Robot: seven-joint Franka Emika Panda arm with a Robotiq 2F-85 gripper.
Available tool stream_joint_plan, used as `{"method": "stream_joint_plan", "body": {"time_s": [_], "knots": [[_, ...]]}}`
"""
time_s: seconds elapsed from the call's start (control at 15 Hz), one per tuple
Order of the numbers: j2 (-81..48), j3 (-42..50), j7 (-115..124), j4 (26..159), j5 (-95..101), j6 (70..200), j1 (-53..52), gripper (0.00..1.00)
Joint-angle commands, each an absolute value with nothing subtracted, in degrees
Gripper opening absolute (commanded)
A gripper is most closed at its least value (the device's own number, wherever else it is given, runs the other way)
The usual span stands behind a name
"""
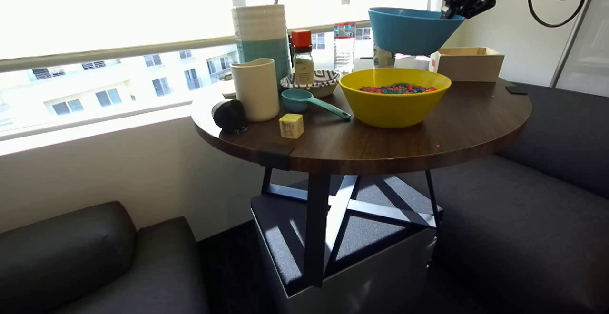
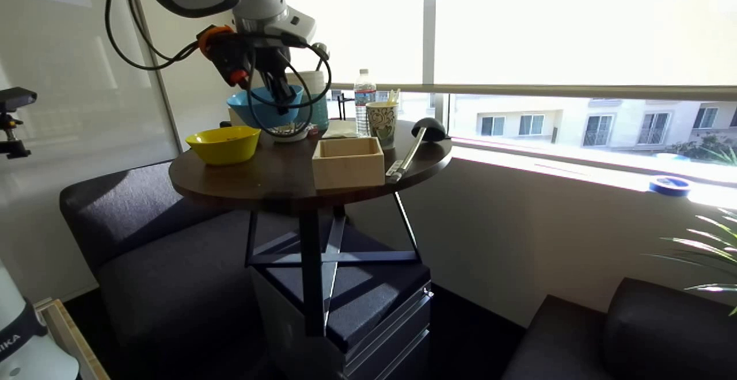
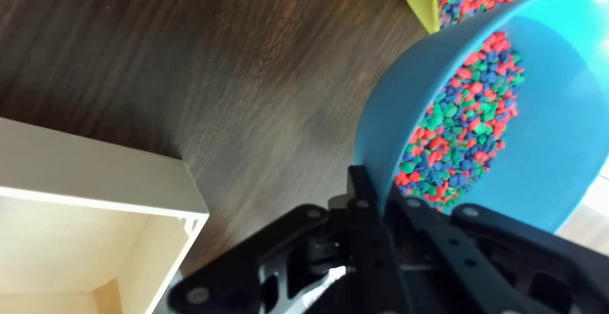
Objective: Put the blue bowl in the yellow bowl
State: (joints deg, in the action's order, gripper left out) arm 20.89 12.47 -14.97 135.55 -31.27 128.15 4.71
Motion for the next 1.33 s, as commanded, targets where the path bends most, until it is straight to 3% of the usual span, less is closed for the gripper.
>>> {"method": "stream_joint_plan", "body": {"time_s": [0.0, 0.47, 1.27], "knots": [[20.1, 10.35, -9.64, 131.24, -27.89, 121.75, 3.68, 0.01], [14.69, 6.79, -8.85, 124.98, -21.19, 114.01, 2.13, 0.01], [11.11, 3.89, -15.27, 122.23, -17.73, 112.11, -0.27, 0.01]]}}
